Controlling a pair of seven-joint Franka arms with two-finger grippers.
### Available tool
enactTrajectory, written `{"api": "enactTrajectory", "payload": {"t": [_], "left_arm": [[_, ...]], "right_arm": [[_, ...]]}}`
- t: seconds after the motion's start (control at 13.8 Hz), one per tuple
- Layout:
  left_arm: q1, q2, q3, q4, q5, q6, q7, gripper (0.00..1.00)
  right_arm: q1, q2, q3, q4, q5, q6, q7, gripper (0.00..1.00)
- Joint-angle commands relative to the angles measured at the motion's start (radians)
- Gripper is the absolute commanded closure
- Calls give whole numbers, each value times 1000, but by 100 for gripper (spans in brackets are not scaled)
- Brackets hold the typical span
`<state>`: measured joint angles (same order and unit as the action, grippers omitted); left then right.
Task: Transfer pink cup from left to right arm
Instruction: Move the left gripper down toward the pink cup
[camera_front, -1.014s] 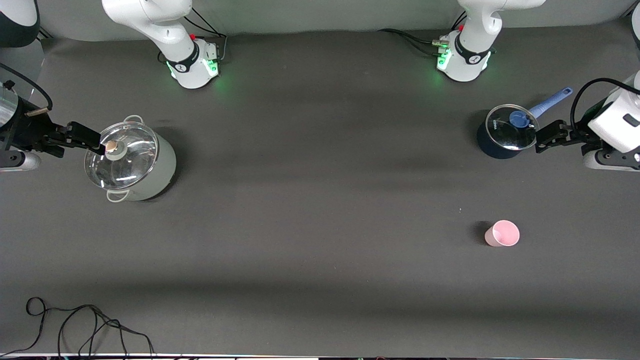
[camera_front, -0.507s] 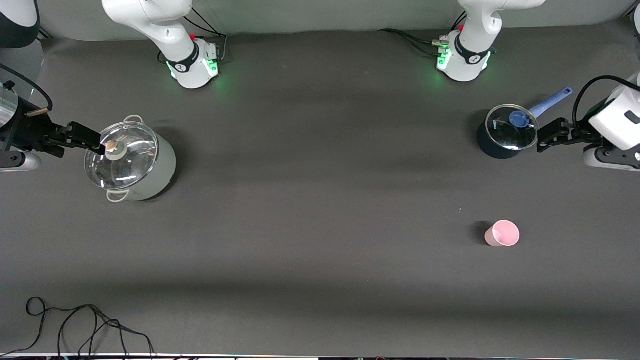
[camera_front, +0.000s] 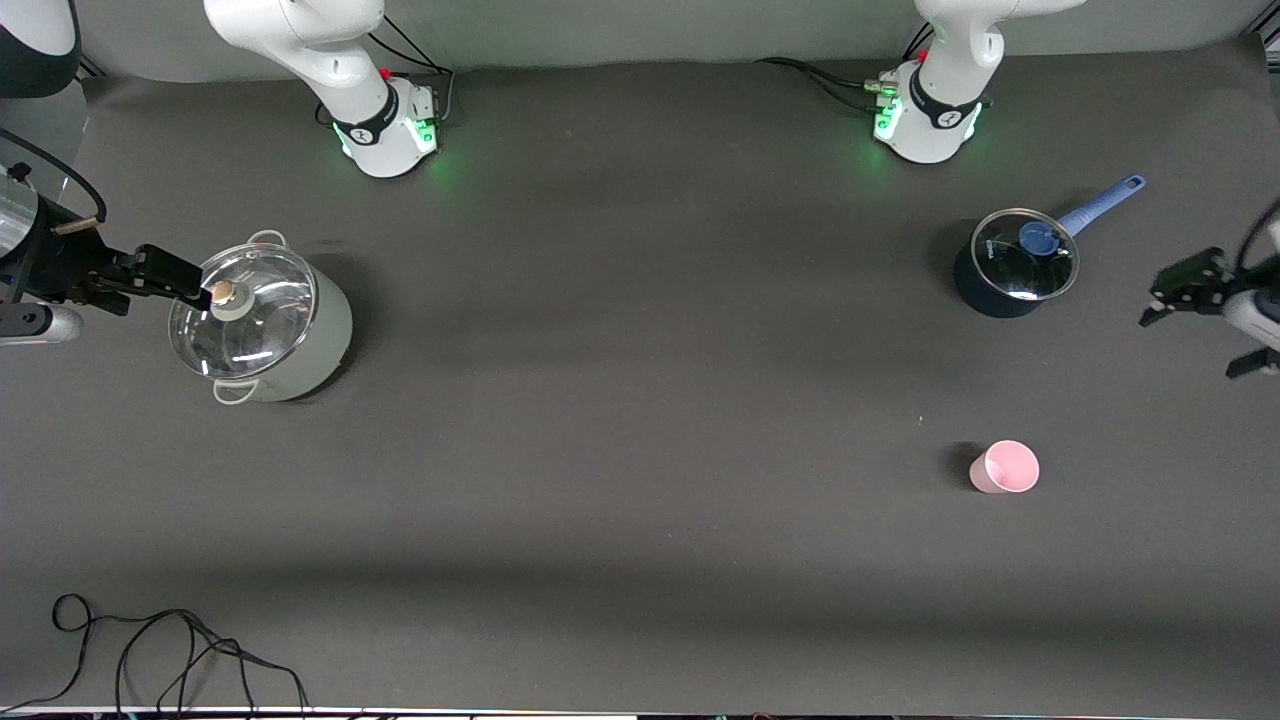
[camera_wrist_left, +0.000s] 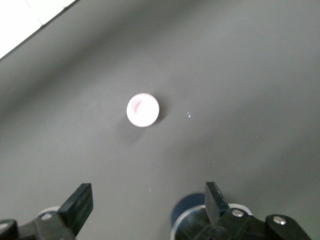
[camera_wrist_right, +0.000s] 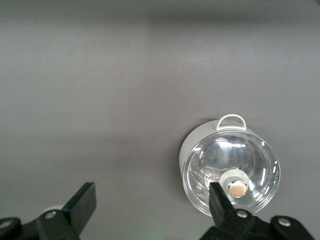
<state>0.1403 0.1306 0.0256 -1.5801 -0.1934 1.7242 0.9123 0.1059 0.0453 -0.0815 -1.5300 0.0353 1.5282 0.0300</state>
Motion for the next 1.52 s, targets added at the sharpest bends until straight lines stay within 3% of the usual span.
{"api": "enactTrajectory", "payload": {"t": [0.0,0.51,0.87,1.16,1.45], "left_arm": [[123,121,-4,32,-185,9,292,0],[318,432,-6,5,-647,-5,1027,0],[374,618,-9,-4,-819,-17,1399,0],[395,734,-10,-18,-971,-73,1580,0],[395,800,-13,-17,-1046,-75,1639,0]], "right_arm": [[2,7,-4,8,15,-13,-12,0],[3,5,-4,4,14,-13,-12,0],[5,5,-3,2,12,-13,-12,0],[5,2,-1,-4,12,-13,-10,0],[5,1,0,-9,12,-13,-10,0]]}}
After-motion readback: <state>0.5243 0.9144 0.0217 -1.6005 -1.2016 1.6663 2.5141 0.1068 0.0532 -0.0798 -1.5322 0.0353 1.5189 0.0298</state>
